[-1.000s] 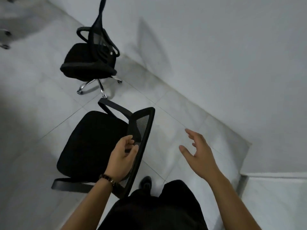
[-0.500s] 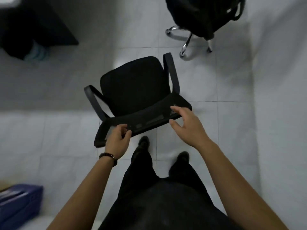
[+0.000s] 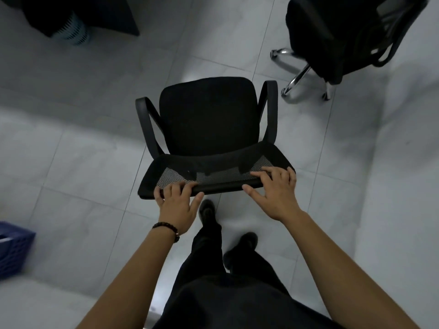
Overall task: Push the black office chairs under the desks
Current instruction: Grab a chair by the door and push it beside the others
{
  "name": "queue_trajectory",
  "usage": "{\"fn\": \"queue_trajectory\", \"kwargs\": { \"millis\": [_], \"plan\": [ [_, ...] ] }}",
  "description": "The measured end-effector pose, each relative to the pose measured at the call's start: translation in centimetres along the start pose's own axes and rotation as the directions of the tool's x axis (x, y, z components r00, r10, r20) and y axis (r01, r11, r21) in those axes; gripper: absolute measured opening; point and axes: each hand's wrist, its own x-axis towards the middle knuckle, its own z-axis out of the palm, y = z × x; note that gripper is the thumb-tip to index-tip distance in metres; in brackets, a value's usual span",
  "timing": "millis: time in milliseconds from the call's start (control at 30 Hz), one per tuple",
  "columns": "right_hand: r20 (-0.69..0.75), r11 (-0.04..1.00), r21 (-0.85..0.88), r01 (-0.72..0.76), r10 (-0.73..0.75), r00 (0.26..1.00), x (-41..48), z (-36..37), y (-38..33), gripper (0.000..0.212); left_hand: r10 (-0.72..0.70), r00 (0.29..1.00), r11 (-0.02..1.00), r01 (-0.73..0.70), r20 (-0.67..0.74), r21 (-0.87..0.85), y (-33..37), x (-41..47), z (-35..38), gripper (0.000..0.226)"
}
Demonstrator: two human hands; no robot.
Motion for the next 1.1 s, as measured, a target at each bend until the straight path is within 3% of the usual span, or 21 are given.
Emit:
{"fn": "queue_trajectory", "kwargs": {
  "millis": [200,400,800,900,1000,1100],
  "plan": [
    [0.056,0.994,-0.046,-0.094,0.097,0.994,6.6,-3.9,-0.2,0.09,0.091,0.995,0.996,-0.091,0.039,-0.017,1.3,6.3,-3.9,0.06],
    [0.033,0.991,-0.054,-0.126,0.128,0.991,12.2,-5.7,-1.1,0.085,0.131,0.991,0.991,-0.131,0.009,0.034,1.1,13.1,-7.2,0.051],
    [-0.033,0.995,-0.017,-0.098,0.097,0.995,26.9,-13.0,3.0,0.086,0.138,0.99,0.989,-0.137,-0.019,0.049,7.1,27.8,-12.6,0.053],
    [-0.039,0.997,0.02,-0.078,0.078,0.996,32.5,-16.1,3.8,0.076,0.082,0.997,0.996,-0.082,-0.011,0.019,8.5,33.8,-16.3,0.062],
    [-0.005,0.999,0.013,-0.047,0.047,0.999,37.7,-19.3,4.4,0.069,0.004,1.0,0.991,-0.005,0.004,0.13,10.0,39.6,-19.9,0.075],
    [0.033,1.0,0.01,-0.025,0.025,0.999,43.0,-22.3,5.3,0.068,-0.057,0.998,0.986,0.052,0.028,0.158,12.7,44.2,-22.0,0.073]
  ]
}}
